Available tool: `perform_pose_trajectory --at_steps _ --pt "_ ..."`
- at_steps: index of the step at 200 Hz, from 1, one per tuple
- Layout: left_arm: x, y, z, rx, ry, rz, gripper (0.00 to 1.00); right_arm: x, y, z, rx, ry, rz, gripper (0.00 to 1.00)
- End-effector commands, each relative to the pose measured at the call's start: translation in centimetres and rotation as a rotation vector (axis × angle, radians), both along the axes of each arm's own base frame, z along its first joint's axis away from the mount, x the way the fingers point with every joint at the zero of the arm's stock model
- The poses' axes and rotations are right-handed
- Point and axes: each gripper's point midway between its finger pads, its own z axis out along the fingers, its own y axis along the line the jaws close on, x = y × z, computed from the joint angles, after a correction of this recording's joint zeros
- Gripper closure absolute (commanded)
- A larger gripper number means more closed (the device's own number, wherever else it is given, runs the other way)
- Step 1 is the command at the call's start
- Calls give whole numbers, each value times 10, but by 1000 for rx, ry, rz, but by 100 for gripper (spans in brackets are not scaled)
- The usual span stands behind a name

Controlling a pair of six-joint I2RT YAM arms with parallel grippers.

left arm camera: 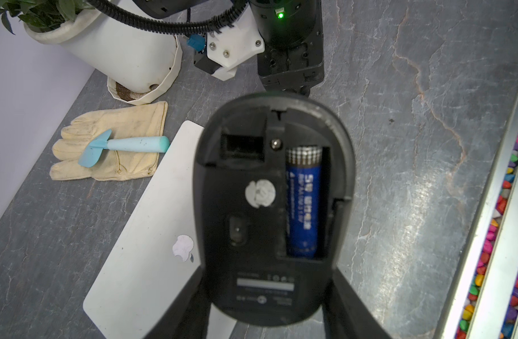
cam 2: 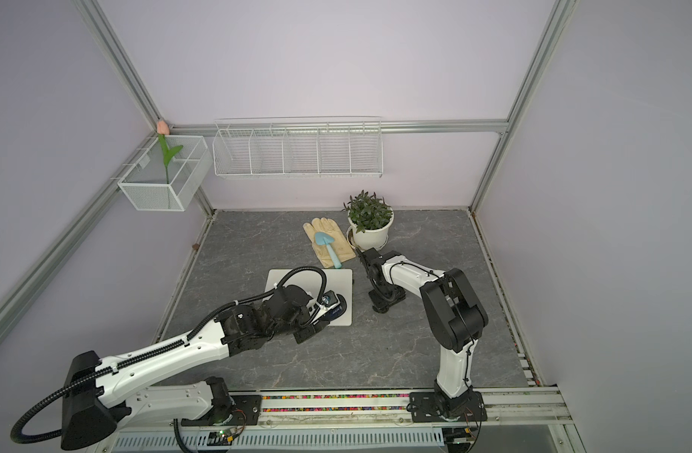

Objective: Insert the wireless mouse receiver into the laptop
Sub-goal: Pick up the lid from the center of the board.

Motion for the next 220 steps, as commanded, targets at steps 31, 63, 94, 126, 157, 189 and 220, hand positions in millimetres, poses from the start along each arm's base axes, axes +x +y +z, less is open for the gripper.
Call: perform_pose_trajectory --at_steps 31,63,94,126,157,189,220 --pt "-2 5 4 -20 -6 12 57 -22 -10 -1 -37 36 -54 46" --pt "-1 5 5 -23 -9 12 57 -28 -11 0 -33 29 -91 46" --pt "-1 5 3 -18 -7 12 57 -32 -3 -1 9 38 -118 47" --pt "-1 6 4 -20 -12 16 57 -36 7 1 50 41 -173 47" --pt "0 7 5 -24 -17 23 57 -30 16 20 117 -16 -191 47" --pt "-2 10 3 -13 -14 24 57 -28 25 42 189 -82 -119 50" --pt "-4 16 3 -2 -7 30 57 -38 34 48 248 -106 -19 60"
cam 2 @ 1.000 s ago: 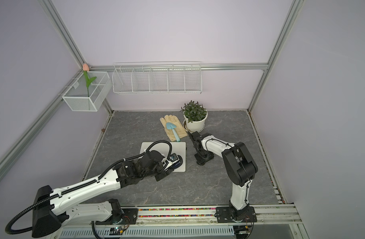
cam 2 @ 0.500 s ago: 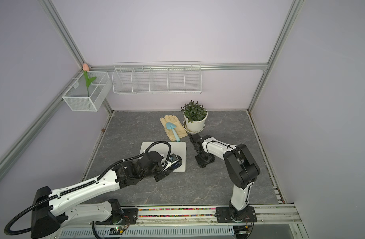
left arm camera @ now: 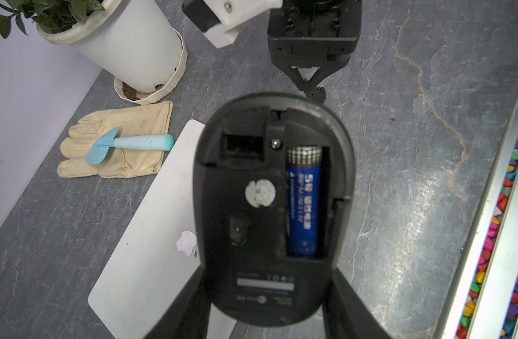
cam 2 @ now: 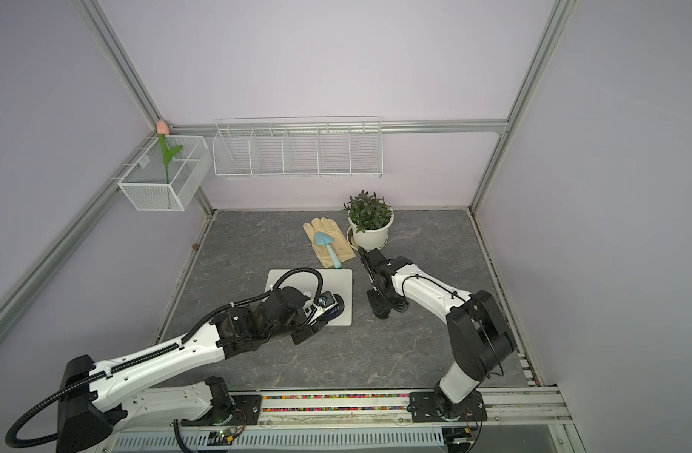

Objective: Insert the wireless mouse receiver into the laptop
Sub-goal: Pick up the lid from the center of the board.

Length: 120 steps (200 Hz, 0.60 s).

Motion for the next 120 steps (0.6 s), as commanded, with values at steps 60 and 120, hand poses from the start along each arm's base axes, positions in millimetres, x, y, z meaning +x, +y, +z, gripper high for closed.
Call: perform_pose_trajectory --at_steps 60,120 --pt "-5 15 -1 17 3 15 57 -32 27 -29 -33 13 354 57" --pt "-5 14 0 12 0 15 57 -18 24 -32 -128 -72 447 58"
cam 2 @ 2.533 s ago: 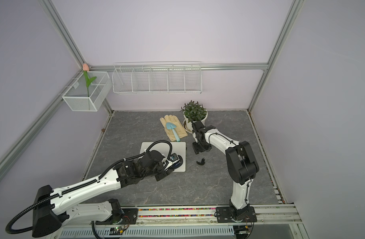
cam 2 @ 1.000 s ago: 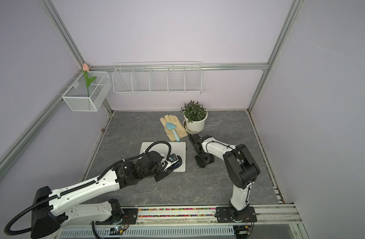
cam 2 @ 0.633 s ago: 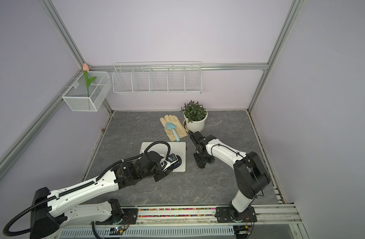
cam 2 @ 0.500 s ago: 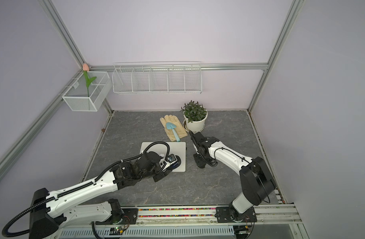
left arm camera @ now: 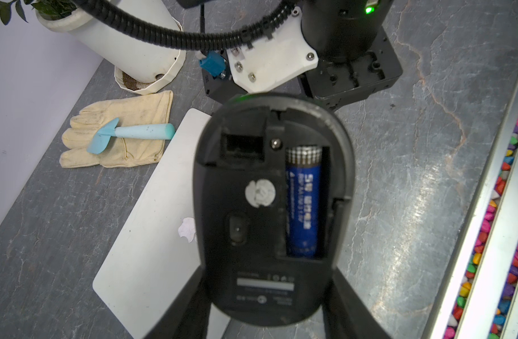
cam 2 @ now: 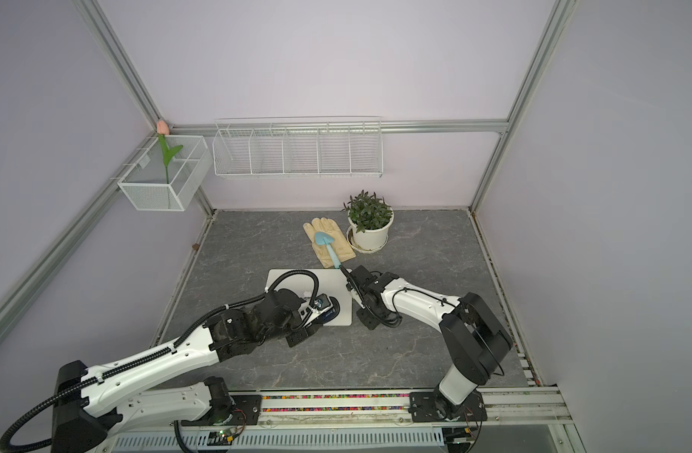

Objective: Insert the wireless mouse receiver into the laptop
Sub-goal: Pick up the lid from the center of the board.

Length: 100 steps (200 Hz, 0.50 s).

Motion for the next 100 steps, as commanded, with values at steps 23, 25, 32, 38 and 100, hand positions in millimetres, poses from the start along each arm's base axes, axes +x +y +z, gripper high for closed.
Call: perform_pose_trajectory --at_steps 23,25,32,38,100 --pt "0 3 0 -5 -7 13 57 4 -10 -12 -84 -33 104 58" --pt "0 3 0 -4 -6 13 57 3 -11 -13 -87 -30 110 58" --pt "0 4 0 -4 -6 13 57 2 -12 -16 -95 -22 122 58" --pt "0 4 -1 -2 -7 12 57 1 -12 -18 -100 -16 129 59" --pt "2 3 -3 5 -7 15 57 0 -17 -36 -135 14 155 66"
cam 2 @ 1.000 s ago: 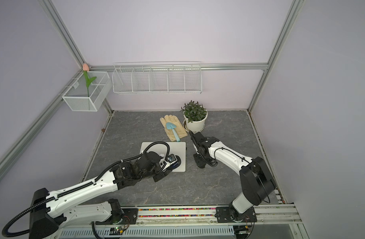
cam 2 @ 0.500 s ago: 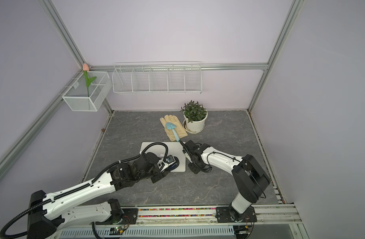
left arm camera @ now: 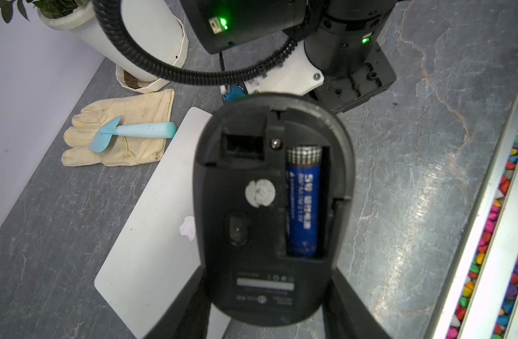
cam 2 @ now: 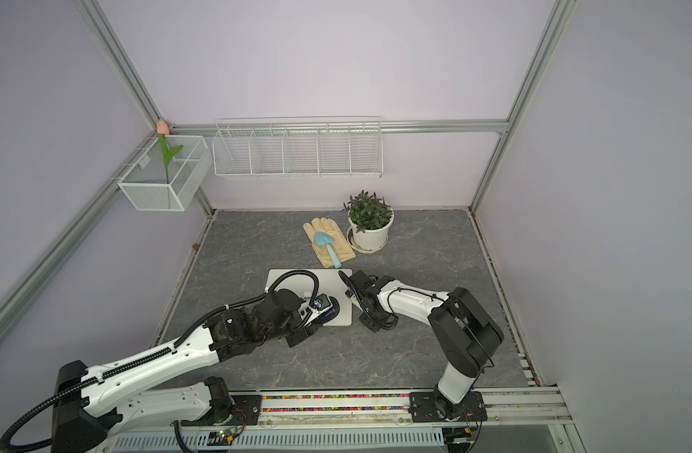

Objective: Insert the wireless mouse receiver into the laptop
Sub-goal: Pick up the lid from the center of the board.

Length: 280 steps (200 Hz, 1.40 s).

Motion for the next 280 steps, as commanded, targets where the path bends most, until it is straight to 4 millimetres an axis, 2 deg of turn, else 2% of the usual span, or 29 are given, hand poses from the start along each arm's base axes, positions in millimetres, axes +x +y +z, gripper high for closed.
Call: perform_pose_trajectory --at_steps 1,12,44,80,106,132,160,191,219,239,280 --pt "1 1 -2 -1 -3 10 57 -3 -5 -11 -30 19 31 66" --pt "1 2 -2 2 -3 11 57 -3 -6 -12 -30 24 30 67" --pt "2 2 -2 5 -6 15 57 -3 -6 -13 -17 30 14 80" --pt "3 2 -1 4 -6 19 57 -1 -10 -14 -15 30 -20 84" --pt "4 1 2 0 -9 21 57 3 -14 -13 -7 27 -55 91" --pt "6 -1 4 -4 -14 25 57 11 -11 -1 44 5 -101 93" --pt "8 -6 5 -18 -21 28 57 21 5 35 216 -19 -187 93" --pt "21 -12 2 -45 -67 68 57 23 27 106 606 26 -294 93" --pt "35 -20 -4 -78 -103 120 57 10 36 166 929 135 -348 93" --pt "41 -26 -14 -90 -114 133 57 -3 39 190 1098 231 -370 93" --pt "52 -29 -30 -61 -138 172 57 -23 43 227 1305 369 -353 93"
